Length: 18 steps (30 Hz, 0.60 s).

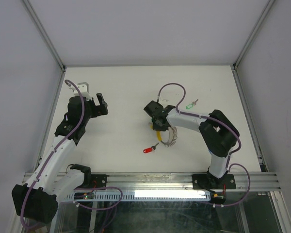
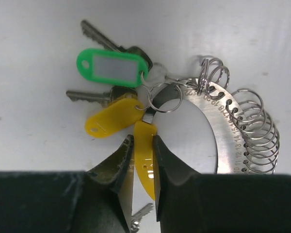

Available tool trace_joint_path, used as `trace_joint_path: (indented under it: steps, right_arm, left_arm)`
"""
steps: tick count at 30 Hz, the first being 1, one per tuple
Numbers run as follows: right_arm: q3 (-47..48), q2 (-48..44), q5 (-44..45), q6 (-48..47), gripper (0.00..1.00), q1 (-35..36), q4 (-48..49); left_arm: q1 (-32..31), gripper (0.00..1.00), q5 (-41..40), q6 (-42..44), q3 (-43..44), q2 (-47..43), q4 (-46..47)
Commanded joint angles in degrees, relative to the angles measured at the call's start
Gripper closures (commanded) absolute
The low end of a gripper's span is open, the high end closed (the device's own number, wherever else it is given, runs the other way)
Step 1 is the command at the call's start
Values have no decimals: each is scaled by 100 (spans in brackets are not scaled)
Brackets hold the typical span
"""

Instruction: Put the keys on the keyring

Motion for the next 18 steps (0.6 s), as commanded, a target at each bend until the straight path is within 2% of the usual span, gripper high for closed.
trace_joint_path:
  steps: [1,6,9,12,18]
  right_arm:
    - [-642,-437,192,397,79,-176,122]
    - [-870,-1277,-234,-578,55,-133,869]
    - [-934,-1878,-433,-1220,47,-139,1170]
    - [-1037,-2346,-474,-1601,44,-348,1268]
    - [-1242,-2420,-1037,-1908,44,-1502,958]
  left_arm:
    - [18,1,221,51,191,-33,169]
    - [18,1,162,4,169,-38,169]
    - [22,1,144,-26,169,-14,178]
    - [22,1,212,-67,178,55,178]
    - [2,2,725,-251,310,455,136]
